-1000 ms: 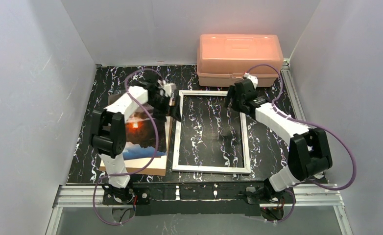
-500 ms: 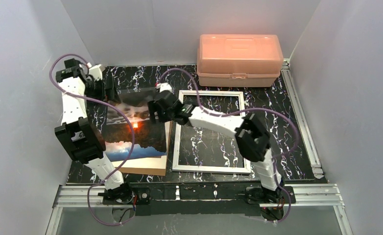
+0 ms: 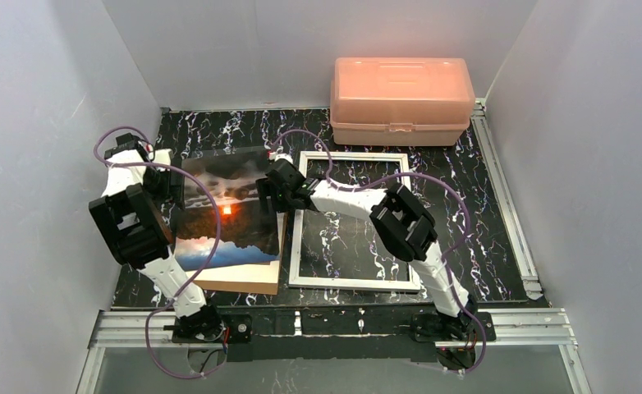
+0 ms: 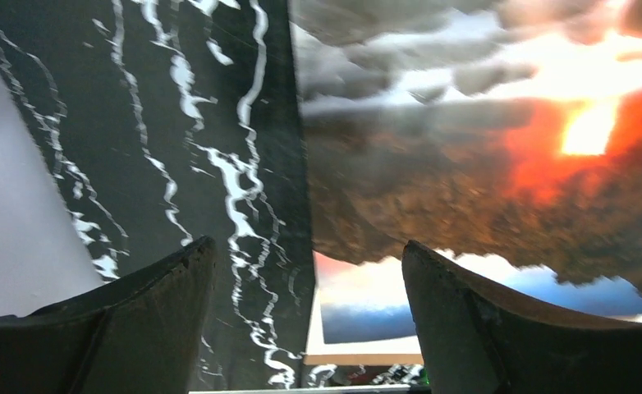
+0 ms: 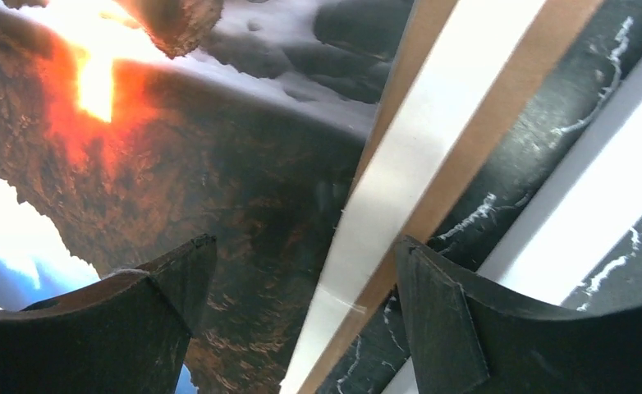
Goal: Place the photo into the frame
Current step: Pick up the photo frame item at the center of the board.
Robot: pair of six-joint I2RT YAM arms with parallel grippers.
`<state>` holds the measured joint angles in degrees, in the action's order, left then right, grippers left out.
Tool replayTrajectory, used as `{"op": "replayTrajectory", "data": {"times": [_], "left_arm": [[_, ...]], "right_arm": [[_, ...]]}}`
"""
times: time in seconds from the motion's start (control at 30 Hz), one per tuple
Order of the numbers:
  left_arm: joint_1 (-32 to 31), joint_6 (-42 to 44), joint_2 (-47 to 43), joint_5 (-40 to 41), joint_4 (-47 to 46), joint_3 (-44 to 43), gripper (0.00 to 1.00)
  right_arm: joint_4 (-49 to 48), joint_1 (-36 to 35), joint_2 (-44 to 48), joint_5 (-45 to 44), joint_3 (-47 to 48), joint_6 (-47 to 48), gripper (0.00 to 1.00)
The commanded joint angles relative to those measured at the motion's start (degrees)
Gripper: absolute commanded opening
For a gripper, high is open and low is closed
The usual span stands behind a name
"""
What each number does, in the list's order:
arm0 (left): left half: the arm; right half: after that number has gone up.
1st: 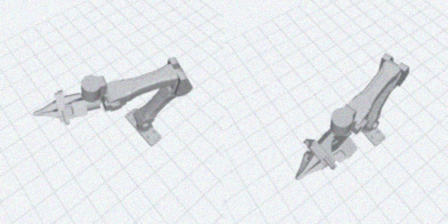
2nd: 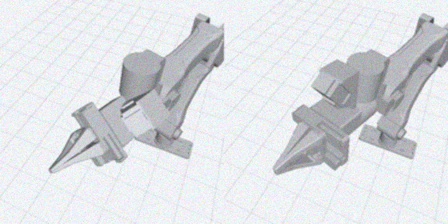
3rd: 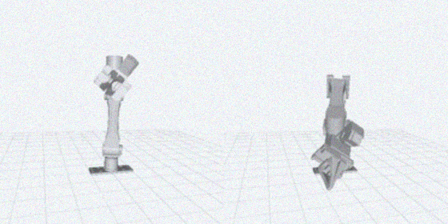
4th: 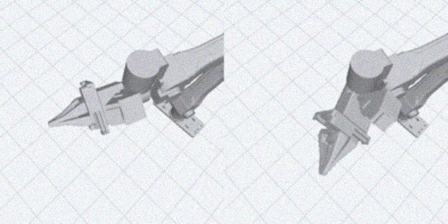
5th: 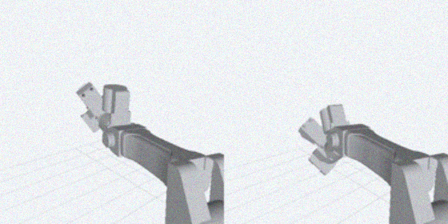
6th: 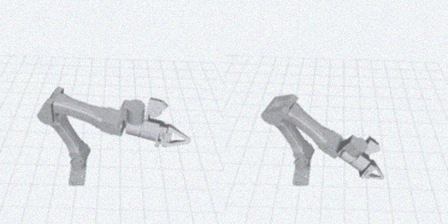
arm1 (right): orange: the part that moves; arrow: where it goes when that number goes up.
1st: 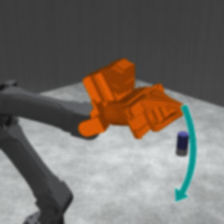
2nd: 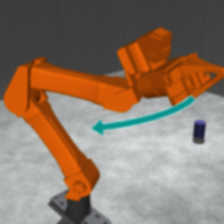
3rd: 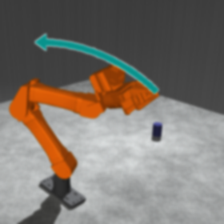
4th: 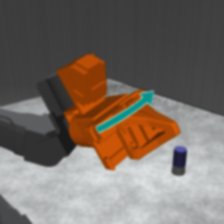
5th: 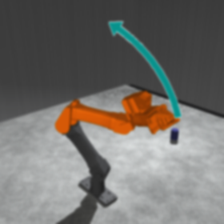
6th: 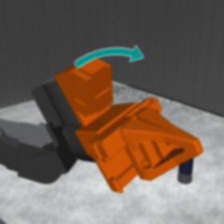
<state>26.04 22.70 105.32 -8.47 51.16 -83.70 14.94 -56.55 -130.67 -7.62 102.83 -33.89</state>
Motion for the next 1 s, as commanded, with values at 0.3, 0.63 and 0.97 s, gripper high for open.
{"op": "replayTrajectory", "data": {"times": [0.3,0.63,0.97], "left_arm": [[0.24,-1.34,5.25,11.31,-12.15,4.69,0.69],[-0.57,-2.13,9.63,10.55,-13.84,6.66,0.37],[-1.11,-3.23,11.2,6.59,-13.05,7.57,0.27]], "right_arm": [[-0.42,2.79,4.32,2.0,-7.77,-2.76,0.88],[0.71,2.48,2.83,11.74,-5.7,-9.42,0.87],[0.05,2.6,2.66,16.74,-4.75,-12.74,0.86]]}}
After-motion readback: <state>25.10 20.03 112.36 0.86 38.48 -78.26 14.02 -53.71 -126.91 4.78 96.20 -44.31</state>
